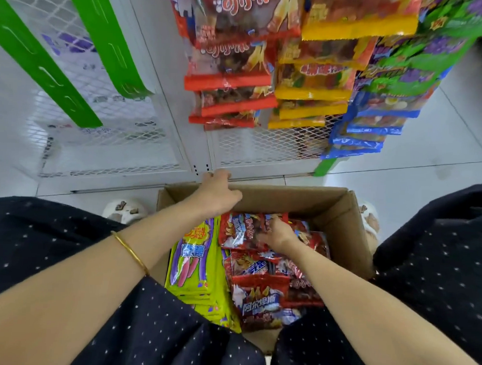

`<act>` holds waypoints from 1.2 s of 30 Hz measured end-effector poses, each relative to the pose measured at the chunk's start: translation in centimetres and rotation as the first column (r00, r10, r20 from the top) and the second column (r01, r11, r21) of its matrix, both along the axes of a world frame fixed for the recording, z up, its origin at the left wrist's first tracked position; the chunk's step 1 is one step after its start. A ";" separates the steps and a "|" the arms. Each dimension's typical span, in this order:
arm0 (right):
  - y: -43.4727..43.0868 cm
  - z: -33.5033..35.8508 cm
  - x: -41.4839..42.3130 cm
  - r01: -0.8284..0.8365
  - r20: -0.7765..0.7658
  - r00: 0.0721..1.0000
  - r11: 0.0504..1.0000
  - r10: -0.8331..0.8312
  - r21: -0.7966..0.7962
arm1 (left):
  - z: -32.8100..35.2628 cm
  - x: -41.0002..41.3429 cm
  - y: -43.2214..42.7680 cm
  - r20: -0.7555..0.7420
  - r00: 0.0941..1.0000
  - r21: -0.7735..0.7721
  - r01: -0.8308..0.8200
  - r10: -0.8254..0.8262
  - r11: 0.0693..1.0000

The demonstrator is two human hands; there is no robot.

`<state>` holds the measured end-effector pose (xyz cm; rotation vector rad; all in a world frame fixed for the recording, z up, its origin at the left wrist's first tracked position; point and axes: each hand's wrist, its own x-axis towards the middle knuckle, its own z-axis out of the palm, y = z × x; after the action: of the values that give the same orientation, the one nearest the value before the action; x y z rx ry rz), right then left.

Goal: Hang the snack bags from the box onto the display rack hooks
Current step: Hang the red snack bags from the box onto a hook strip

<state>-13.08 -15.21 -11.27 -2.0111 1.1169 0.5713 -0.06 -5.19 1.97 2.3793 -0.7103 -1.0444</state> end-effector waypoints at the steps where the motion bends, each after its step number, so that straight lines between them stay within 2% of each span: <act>1: 0.5 -0.4 0.2 0.037 -0.003 0.999 0.999 -0.037 0.020 | -0.1 0.0 -0.1 -0.012 1.000 -0.013 -0.005 0.005 1.000; 3: 1.3 -1.5 0.9 0.202 -0.016 0.979 0.975 -0.201 0.089 | -0.3 0.1 0.0 -0.022 1.000 -0.017 -0.013 0.013 1.000; 5: 1.9 -2.3 1.5 0.392 -0.047 0.920 0.901 -0.390 0.185 | -0.7 0.3 0.2 -0.017 1.000 0.007 -0.013 0.013 1.000; 8: 1.9 -3.0 1.9 0.562 -0.091 0.820 0.766 -0.565 0.312 | -0.9 0.6 0.8 -0.011 1.000 0.038 -0.025 0.025 0.999; 11: 0.5 -1.6 1.4 0.691 -0.098 0.680 0.590 -0.727 0.418 | -1.3 1.2 1.2 0.006 0.999 0.068 -0.040 0.040 0.997; 13: -0.9 0.0 0.5 0.711 -0.122 0.597 0.453 -0.793 0.538 | -1.7 1.3 1.3 0.019 0.998 0.089 -0.058 0.057 0.994; 15: -1.4 2.1 -0.6 0.672 -0.144 0.575 0.365 -0.805 0.644 | -2.1 1.1 1.3 -0.037 0.996 0.113 -0.082 0.087 0.990; 18: -0.9 4.8 -1.6 0.563 -0.063 0.565 0.328 -0.822 0.759 | -2.0 0.2 1.1 -0.263 0.935 0.116 -0.216 0.240 0.969; 21: -0.1 7.3 -2.6 0.443 0.038 0.528 0.313 -0.849 0.840 | -1.3 -0.4 0.7 -0.320 0.904 -0.019 -0.307 0.285 0.951; 24: 0.1 9.1 -3.6 0.317 0.146 0.495 0.335 -0.857 0.888 | -0.2 -0.7 1.4 -0.375 0.852 -0.126 -0.438 0.366 0.890; 25: 0.2 9.6 -4.0 0.270 0.184 0.510 0.360 -0.840 0.893 | 0.0 -0.7 1.7 -0.373 0.838 -0.169 -0.484 0.399 0.858; 26: 0.4 10.2 -4.3 0.241 0.232 0.557 0.423 -0.797 0.874 | 0.7 -0.6 1.9 -0.343 0.840 -0.234 -0.511 0.421 0.827; 27: 0.4 10.6 -4.4 0.241 0.286 0.647 0.545 -0.707 0.803 | 1.4 -0.7 2.0 -0.287 0.866 -0.310 -0.489 0.410 0.815; 28: 0.4 10.8 -4.4 0.237 0.341 0.766 0.732 -0.545 0.639 | 2.3 -0.9 2.0 -0.197 0.913 -0.382 -0.407 0.358 0.829; 29: 0.1 11.3 -4.4 0.201 0.365 0.861 0.896 -0.355 0.396 | 3.6 -1.1 2.1 -0.078 0.960 -0.440 -0.275 0.268 0.855; 30: -0.2 11.8 -4.2 0.170 0.380 0.900 0.975 -0.212 0.142 | 4.8 -1.2 2.1 0.035 0.987 -0.469 -0.120 0.154 0.875; 31: -0.6 12.8 -3.8 0.190 0.431 0.889 0.981 -0.156 -0.036 | 6.0 -1.3 2.1 0.120 0.992 -0.478 0.021 0.042 0.878; 32: -0.9 14.3 -3.3 0.243 0.530 0.835 0.963 -0.149 -0.112 | 7.2 -1.3 2.0 0.188 0.981 -0.475 0.139 -0.054 0.869; 34: -1.2 17.9 -2.1 0.297 0.754 0.647 0.949 -0.118 -0.106 | 9.6 -0.7 1.7 0.322 0.930 -0.441 0.313 -0.178 0.841; 36: -1.1 21.9 -0.8 0.190 0.859 0.512 0.977 -0.015 -0.096 | 12.1 -0.1 1.3 0.412 0.884 -0.410 0.396 -0.220 0.822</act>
<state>-13.89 -16.27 10.64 -1.9421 0.6324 -0.6174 -0.13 -3.91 14.02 2.0459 -1.3591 -0.4620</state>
